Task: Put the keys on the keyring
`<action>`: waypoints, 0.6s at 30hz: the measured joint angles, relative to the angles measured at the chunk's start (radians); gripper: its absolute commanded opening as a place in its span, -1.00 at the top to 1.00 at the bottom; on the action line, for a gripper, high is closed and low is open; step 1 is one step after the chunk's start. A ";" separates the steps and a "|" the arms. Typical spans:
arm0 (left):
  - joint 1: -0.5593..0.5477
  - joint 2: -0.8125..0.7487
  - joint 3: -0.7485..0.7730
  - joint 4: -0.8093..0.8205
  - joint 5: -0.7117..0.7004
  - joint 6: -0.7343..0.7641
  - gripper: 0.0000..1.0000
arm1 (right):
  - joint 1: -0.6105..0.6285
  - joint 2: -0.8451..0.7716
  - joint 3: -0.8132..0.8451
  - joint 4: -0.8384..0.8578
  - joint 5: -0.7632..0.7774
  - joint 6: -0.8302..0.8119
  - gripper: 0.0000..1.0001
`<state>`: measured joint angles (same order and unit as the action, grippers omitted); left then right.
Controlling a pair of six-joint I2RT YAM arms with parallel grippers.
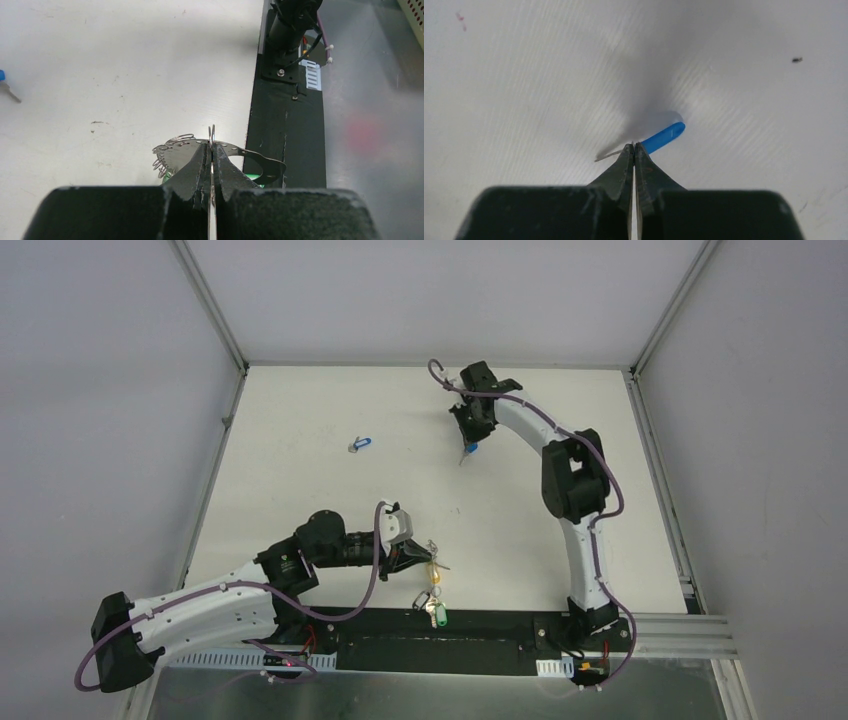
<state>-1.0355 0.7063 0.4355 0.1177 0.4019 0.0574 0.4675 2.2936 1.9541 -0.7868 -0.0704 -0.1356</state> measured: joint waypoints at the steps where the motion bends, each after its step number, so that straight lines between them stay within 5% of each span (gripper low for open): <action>1: 0.000 0.000 0.003 -0.013 -0.003 -0.001 1.00 | -0.004 -0.036 -0.035 0.002 -0.010 0.008 1.00; 18: 0.000 0.070 0.098 -0.095 -0.119 -0.066 1.00 | -0.067 -0.750 -0.608 0.047 -0.180 0.127 1.00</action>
<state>-1.0355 0.7761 0.5339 0.0223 0.2832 -0.0082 0.4004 1.5440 1.3460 -0.7395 -0.2501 -0.0086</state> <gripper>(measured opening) 0.010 0.007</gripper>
